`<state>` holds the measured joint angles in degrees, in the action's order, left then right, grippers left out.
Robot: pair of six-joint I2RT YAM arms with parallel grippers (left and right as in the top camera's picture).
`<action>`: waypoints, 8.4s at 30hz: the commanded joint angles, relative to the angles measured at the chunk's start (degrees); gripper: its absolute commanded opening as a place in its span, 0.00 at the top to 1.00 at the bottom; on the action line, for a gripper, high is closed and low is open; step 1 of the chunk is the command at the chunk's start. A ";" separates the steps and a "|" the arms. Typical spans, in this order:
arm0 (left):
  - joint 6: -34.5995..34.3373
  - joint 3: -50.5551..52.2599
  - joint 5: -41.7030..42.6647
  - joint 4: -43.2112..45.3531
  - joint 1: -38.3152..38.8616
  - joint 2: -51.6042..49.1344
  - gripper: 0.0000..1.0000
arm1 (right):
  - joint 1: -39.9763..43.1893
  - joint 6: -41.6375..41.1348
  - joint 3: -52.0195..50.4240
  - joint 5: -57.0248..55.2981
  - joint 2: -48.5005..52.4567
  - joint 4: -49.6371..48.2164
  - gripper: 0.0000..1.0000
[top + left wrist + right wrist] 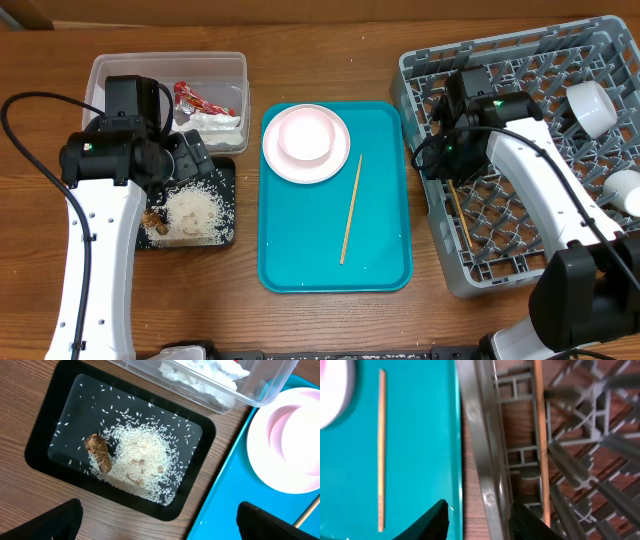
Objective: Sort waste into correct bins and load items into the dishwasher
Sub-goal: 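Carry the chopstick right and drop it into the dish rack, then grasp the remaining chopstick on the teal tray with the right gripper, then place the second chopstick into the dish rack, then grasp the pink bowl stacked on the plate with the right gripper, then carry the pink bowl into the dish rack and release it, then grasp the white plate rim with the right gripper and lift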
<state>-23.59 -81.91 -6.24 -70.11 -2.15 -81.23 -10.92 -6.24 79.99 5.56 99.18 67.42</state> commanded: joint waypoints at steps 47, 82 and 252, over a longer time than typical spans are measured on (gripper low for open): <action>-0.39 -0.70 -0.13 0.09 -0.13 -0.02 0.00 | -24.46 -17.90 -3.13 -2.38 9.01 -12.17 0.38; -0.39 -0.70 -0.13 0.09 -0.13 -0.02 0.00 | -13.81 -4.87 12.46 -12.41 -0.33 4.57 0.96; -0.39 -0.70 -0.13 0.09 -0.07 -0.02 0.00 | -15.63 -14.47 13.99 -1.25 11.98 -18.16 0.50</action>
<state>-23.59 -81.91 -6.26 -70.11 -2.15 -81.23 -24.97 -20.32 95.70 4.32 106.94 49.91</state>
